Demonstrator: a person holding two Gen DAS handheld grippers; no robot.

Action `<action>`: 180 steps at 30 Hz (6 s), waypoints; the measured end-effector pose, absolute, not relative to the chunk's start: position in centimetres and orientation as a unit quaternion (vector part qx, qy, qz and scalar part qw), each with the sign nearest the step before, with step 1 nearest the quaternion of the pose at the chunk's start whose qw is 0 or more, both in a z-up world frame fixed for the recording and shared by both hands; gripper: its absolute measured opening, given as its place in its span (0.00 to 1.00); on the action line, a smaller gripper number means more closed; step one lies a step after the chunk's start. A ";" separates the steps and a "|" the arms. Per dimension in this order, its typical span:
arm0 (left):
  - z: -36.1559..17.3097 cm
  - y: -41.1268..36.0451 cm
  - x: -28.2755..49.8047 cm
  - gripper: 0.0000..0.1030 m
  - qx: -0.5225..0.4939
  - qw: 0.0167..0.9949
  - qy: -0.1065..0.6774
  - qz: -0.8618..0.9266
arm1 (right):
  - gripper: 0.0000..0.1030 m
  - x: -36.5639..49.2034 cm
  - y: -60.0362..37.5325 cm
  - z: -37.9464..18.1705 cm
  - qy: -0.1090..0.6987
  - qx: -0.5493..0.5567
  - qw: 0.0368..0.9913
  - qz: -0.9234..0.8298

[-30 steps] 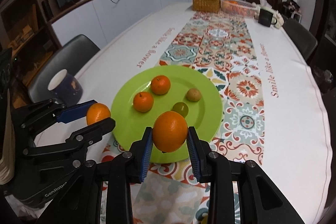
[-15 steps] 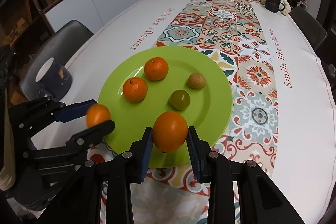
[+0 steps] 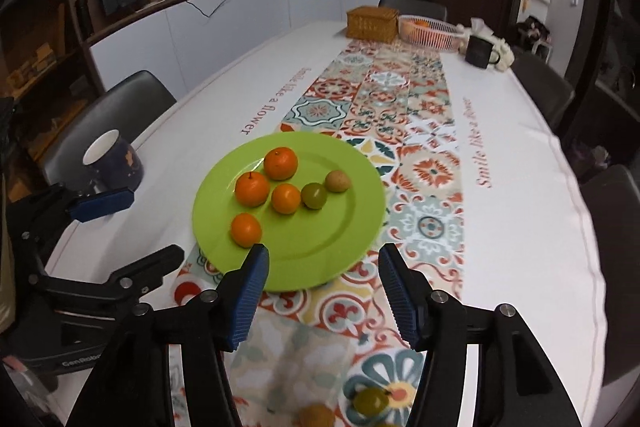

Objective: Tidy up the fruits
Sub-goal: 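Open both tools to drop the tangerines onto the plate, then move both open tools toward the brown kiwi and the large pear, then grasp the brown kiwi with the left tool while the right tool grasps the yellow-green pear, then carry the kiwi and pear in both tools over the plate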

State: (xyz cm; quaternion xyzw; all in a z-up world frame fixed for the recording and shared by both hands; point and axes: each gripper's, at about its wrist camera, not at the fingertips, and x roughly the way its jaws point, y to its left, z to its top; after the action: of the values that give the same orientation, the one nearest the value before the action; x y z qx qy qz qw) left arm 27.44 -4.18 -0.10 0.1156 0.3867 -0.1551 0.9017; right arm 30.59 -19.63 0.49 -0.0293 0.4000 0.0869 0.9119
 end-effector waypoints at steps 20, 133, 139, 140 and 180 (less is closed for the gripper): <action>4.4 -7.2 17.3 0.79 0.111 0.929 0.308 -0.172 | 0.68 18.6 -23.7 5.4 0.298 -0.043 0.951 0.066; -2.1 -9.2 16.4 0.29 0.097 0.902 0.364 -0.212 | 0.47 16.3 -24.8 -4.3 0.353 0.017 0.929 0.112; 0.6 -8.1 16.1 0.29 0.094 0.920 0.327 -0.197 | 0.47 16.5 -23.7 -2.1 0.325 0.014 0.938 0.119; 1.0 -7.9 16.2 0.29 0.092 0.922 0.321 -0.195 | 0.47 16.5 -23.6 -1.7 0.321 0.015 0.939 0.120; 0.1 -5.8 34.1 0.29 0.074 0.913 0.366 -0.165 | 0.47 34.2 -20.0 -0.9 0.367 0.006 0.921 0.127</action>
State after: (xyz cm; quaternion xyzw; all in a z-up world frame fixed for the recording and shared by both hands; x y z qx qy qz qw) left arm 34.08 -5.82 0.06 0.0737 0.3658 -0.1649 0.9130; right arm 34.17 -19.99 -0.94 0.0061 0.3672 0.1271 0.9214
